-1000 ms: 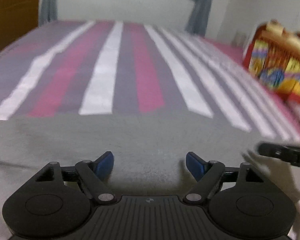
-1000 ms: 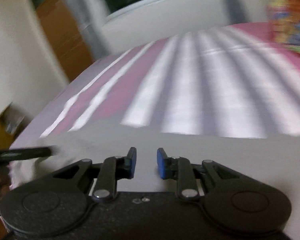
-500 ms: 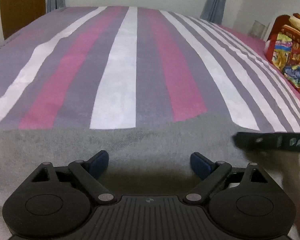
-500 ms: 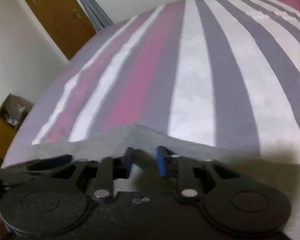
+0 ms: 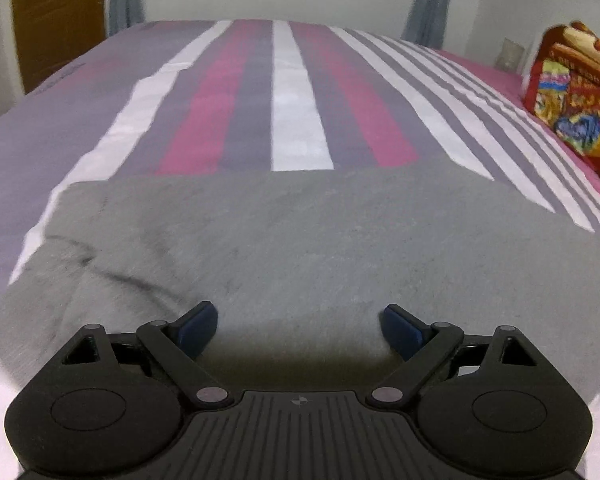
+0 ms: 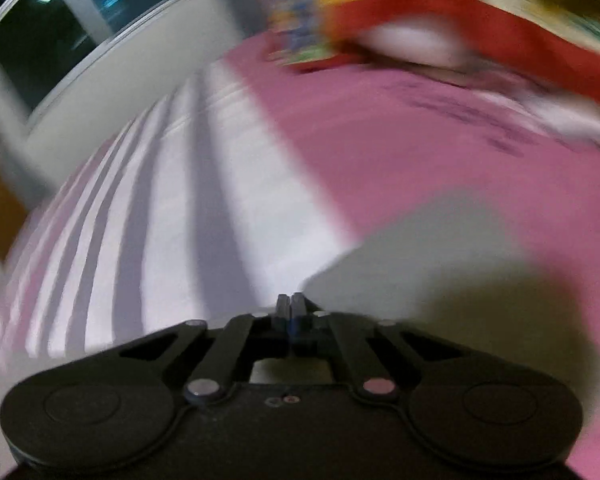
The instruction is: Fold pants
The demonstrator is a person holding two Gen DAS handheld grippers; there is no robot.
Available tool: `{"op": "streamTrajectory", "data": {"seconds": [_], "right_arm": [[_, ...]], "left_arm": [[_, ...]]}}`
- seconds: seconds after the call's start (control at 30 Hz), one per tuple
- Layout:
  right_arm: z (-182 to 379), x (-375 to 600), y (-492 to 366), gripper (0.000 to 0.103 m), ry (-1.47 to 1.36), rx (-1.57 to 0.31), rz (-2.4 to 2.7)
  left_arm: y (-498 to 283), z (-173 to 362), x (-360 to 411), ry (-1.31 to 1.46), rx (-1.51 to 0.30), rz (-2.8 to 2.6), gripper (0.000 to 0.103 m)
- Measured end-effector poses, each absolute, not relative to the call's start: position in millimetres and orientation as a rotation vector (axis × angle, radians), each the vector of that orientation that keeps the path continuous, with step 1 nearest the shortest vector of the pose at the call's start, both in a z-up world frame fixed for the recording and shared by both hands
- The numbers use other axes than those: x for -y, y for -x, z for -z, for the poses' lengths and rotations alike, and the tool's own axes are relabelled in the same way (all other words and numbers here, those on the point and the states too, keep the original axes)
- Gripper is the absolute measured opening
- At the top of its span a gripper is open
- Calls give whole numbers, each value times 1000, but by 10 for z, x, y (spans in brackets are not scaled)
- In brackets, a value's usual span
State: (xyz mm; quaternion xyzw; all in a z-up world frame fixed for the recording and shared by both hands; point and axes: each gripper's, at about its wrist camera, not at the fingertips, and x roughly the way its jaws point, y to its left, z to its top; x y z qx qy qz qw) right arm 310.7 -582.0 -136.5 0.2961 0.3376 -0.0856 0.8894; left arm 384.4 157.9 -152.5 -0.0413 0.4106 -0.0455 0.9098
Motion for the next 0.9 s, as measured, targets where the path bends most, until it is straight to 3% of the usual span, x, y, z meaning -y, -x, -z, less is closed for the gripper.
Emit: {"op": "streamTrajectory", "data": {"seconds": [0.03,0.07,0.23,0.27,0.3,0.5,0.6,0.63,0.67,0.7,0.9], "right_arm": [[1278,5900,-2909,45,-609,-642,222],[1212,5989,-2659,51,-623,-570,227],[1457,6360,-1727,50,-872,-485,227],[1487,6399,-1589,50,-899,-487,234],[1530,6418,-1506,50,-925,-486,234],[1782,6347,-1516,47,-1068,-463,171],[1808,6282,-1766,43,-1090,-524,196],[1791,6259,-1849,37,-1075,-550,222],[1753,6237,-1921,20,-1044,-584,261],[1697,6216,-1977,15,-1006,-614,280],[1364,6305,-1786,13,-892,-480,149]], "left_arm": [[-3780,1497,-1591,90,-838,93,90],[-3704,1480,-1599,88,-830,94,90],[-3415,1532,-1560,32,-815,89,91],[-3378,1557,-1552,29,-820,85,98],[-3364,1583,-1557,41,-843,79,103],[-3236,1639,-1601,82,-789,37,103],[-3266,1667,-1593,89,-793,18,103],[-3281,1675,-1592,92,-795,13,103],[-3297,1687,-1597,92,-795,5,103],[-3313,1699,-1606,95,-796,0,103],[-3323,1769,-1600,114,-788,-18,103]]}}
